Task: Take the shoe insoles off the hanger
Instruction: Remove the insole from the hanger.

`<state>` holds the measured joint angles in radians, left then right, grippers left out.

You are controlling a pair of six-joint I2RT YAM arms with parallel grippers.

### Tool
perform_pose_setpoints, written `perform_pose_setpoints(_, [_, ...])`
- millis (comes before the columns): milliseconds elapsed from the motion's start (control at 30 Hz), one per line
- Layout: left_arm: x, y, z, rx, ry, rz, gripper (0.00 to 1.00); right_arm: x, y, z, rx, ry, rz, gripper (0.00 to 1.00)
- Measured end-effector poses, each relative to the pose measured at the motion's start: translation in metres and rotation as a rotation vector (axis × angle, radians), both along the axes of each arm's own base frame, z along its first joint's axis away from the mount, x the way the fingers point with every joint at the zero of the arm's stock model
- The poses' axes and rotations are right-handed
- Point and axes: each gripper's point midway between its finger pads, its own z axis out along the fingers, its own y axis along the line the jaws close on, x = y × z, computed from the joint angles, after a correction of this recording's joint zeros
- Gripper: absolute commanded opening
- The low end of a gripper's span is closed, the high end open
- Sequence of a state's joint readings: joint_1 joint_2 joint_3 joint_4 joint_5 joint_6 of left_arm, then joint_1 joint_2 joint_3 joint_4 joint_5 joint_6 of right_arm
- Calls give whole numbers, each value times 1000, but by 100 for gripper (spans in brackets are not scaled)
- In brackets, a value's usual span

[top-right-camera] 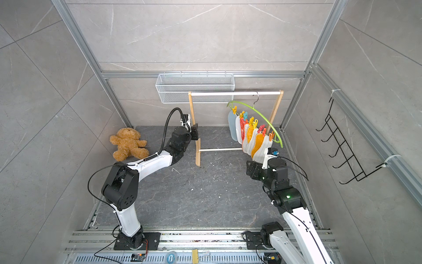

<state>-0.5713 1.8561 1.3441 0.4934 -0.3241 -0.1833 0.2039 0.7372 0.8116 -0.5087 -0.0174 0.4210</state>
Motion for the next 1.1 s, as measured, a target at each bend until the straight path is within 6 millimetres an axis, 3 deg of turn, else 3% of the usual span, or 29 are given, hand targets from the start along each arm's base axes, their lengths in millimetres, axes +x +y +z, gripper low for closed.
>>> perform_pose_setpoints(167, [0, -5, 12, -11, -21, -8, 21, -1, 0, 0, -1, 2, 0, 74])
perform_pose_setpoints(400, [2, 8, 12, 61, -31, 49, 0, -1, -1, 6, -1, -3, -3, 73])
perform_pose_setpoints(667, [-8, 16, 11, 100, -12, 61, 0, 0, 3, 20, 13, -11, 15, 75])
perform_pose_setpoints(1100, [-36, 53, 10, 127, 14, 165, 0, -8, 30, 96, 132, -135, 153, 77])
